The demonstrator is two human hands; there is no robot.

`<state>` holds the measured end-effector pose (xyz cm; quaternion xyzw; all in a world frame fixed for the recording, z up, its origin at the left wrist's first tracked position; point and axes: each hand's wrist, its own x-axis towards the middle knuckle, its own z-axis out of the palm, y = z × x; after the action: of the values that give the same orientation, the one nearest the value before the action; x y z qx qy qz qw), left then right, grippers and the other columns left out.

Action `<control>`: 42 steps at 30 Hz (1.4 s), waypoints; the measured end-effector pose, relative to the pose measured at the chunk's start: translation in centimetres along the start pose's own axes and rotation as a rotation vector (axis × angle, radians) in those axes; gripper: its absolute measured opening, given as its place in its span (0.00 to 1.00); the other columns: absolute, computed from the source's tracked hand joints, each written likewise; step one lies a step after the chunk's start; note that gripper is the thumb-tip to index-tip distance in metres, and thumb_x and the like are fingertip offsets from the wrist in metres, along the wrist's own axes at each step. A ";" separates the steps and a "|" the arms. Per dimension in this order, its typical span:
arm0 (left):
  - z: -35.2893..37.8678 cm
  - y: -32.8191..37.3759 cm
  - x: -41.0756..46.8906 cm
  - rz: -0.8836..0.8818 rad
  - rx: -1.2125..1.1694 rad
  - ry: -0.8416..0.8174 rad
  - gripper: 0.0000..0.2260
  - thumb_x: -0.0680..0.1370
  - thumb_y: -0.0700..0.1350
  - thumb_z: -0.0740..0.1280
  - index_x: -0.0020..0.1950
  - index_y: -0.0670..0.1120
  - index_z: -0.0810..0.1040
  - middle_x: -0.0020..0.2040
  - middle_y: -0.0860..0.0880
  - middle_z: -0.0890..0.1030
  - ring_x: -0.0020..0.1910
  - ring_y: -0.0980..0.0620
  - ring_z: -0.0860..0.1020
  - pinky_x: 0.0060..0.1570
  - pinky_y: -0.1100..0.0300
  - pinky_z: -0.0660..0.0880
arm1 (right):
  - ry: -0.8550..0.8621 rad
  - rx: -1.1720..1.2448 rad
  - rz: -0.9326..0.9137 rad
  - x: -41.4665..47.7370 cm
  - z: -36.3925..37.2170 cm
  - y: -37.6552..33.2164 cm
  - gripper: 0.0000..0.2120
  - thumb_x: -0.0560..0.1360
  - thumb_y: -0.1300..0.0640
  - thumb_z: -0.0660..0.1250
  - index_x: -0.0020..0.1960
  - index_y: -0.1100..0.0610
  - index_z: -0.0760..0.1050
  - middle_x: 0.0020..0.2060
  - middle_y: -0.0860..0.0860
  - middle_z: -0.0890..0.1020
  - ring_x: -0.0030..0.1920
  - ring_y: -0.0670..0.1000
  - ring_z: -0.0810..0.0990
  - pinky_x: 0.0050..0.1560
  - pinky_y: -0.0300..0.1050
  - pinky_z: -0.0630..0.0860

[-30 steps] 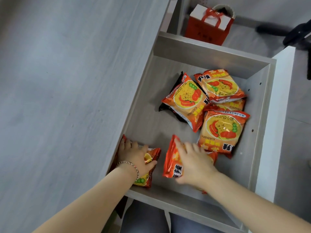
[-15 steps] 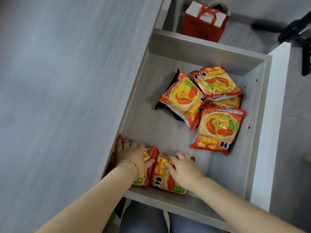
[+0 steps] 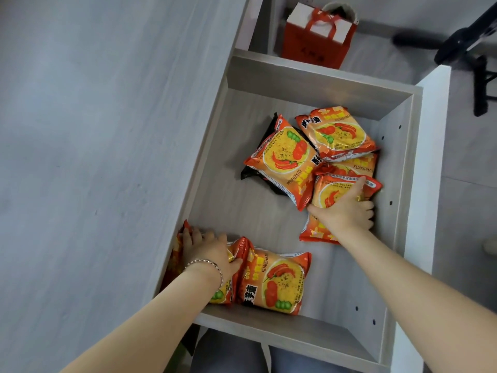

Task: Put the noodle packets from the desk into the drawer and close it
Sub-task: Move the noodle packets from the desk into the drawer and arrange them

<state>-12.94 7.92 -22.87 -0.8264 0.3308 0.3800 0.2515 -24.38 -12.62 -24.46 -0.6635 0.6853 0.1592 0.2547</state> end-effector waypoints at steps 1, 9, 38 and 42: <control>-0.2 0.1 -0.2 0.007 -0.010 0.004 0.34 0.73 0.66 0.55 0.73 0.49 0.57 0.74 0.44 0.60 0.74 0.39 0.52 0.72 0.42 0.43 | 0.013 0.012 0.011 0.0 0.1 0.1 0.62 0.56 0.39 0.77 0.73 0.51 0.37 0.64 0.68 0.65 0.62 0.66 0.68 0.61 0.59 0.67; -3.6 3.8 -3.3 0.483 -0.994 0.121 0.38 0.65 0.56 0.74 0.70 0.56 0.58 0.66 0.52 0.67 0.63 0.56 0.69 0.62 0.62 0.67 | -0.092 0.652 0.006 -5.4 -1.7 1.0 0.55 0.58 0.40 0.74 0.73 0.46 0.42 0.67 0.61 0.65 0.64 0.62 0.69 0.59 0.55 0.71; -1.9 2.7 0.2 0.481 -0.157 -0.067 0.23 0.78 0.60 0.52 0.70 0.51 0.64 0.66 0.46 0.72 0.69 0.47 0.64 0.70 0.51 0.55 | -0.527 -0.003 -0.587 -6.0 2.6 3.1 0.16 0.76 0.47 0.58 0.57 0.54 0.76 0.53 0.53 0.82 0.53 0.52 0.79 0.55 0.47 0.76; -3.4 2.8 1.1 0.288 -0.738 0.062 0.15 0.78 0.50 0.59 0.63 0.49 0.72 0.57 0.48 0.79 0.50 0.50 0.77 0.50 0.59 0.74 | -0.056 0.517 -0.251 -3.2 0.4 -0.6 0.20 0.73 0.46 0.65 0.57 0.59 0.71 0.41 0.47 0.77 0.45 0.52 0.76 0.33 0.38 0.68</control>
<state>-12.85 3.42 -22.19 -0.8174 0.2919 0.4798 -0.1285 -23.79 -9.81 -22.92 -0.6516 0.6083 -0.0353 0.4518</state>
